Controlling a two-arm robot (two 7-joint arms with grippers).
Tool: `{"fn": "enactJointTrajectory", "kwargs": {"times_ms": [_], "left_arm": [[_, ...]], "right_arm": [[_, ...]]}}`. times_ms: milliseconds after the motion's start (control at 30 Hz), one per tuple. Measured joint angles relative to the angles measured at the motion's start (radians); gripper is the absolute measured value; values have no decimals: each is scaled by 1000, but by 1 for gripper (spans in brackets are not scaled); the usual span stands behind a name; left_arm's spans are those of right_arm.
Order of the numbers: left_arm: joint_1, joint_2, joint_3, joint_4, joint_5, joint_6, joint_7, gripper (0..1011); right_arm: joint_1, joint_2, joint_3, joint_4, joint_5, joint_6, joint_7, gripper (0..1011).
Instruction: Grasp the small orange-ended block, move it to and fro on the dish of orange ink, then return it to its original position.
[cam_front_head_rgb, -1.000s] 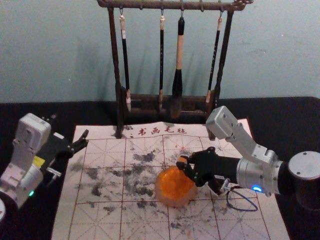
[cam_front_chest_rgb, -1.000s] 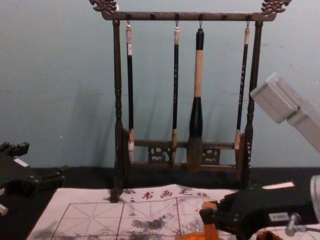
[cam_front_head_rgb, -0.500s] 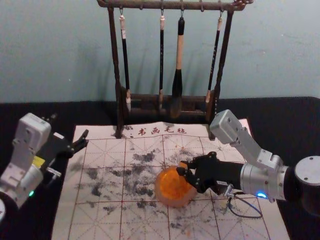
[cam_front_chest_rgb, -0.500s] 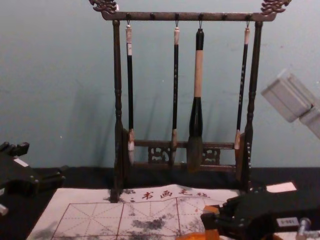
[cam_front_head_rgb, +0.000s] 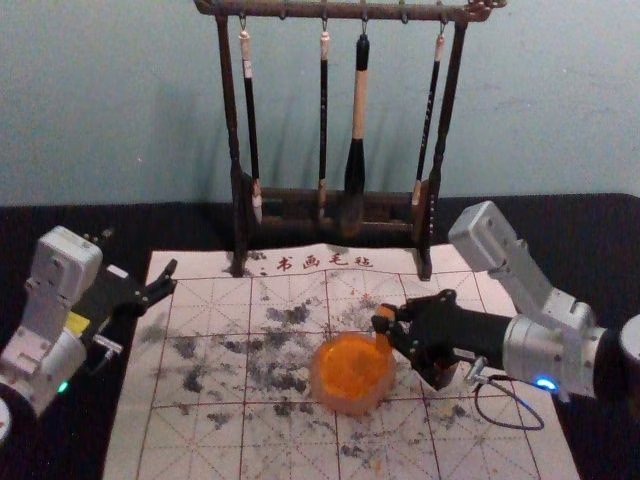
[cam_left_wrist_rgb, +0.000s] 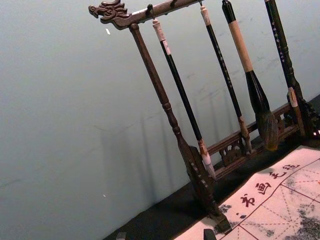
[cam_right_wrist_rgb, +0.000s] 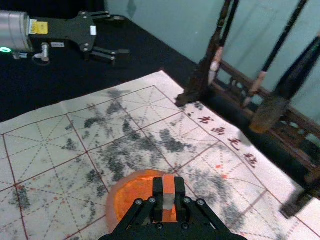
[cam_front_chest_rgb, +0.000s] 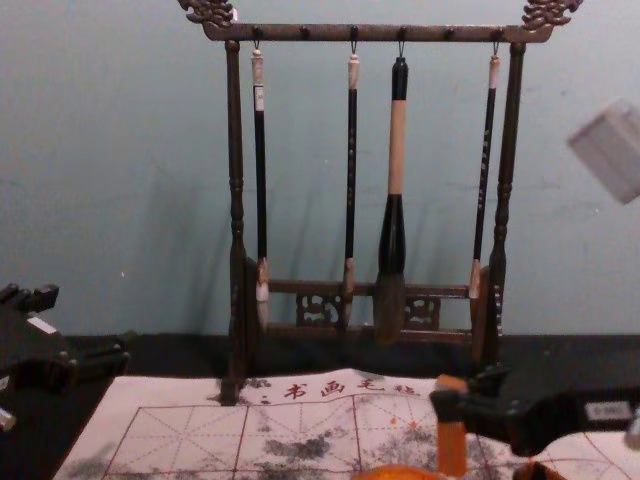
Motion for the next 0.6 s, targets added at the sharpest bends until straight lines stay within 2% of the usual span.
{"fn": "enactJointTrajectory", "kwargs": {"times_ms": [400,600], "left_arm": [[0,0,0,0,0,0,0,1001],[0,0,0,0,0,0,0,1001]], "right_arm": [[-78,63,86,-93,35,16,-55,80],[-110,86,117,-119,50,17,-67,80]]}}
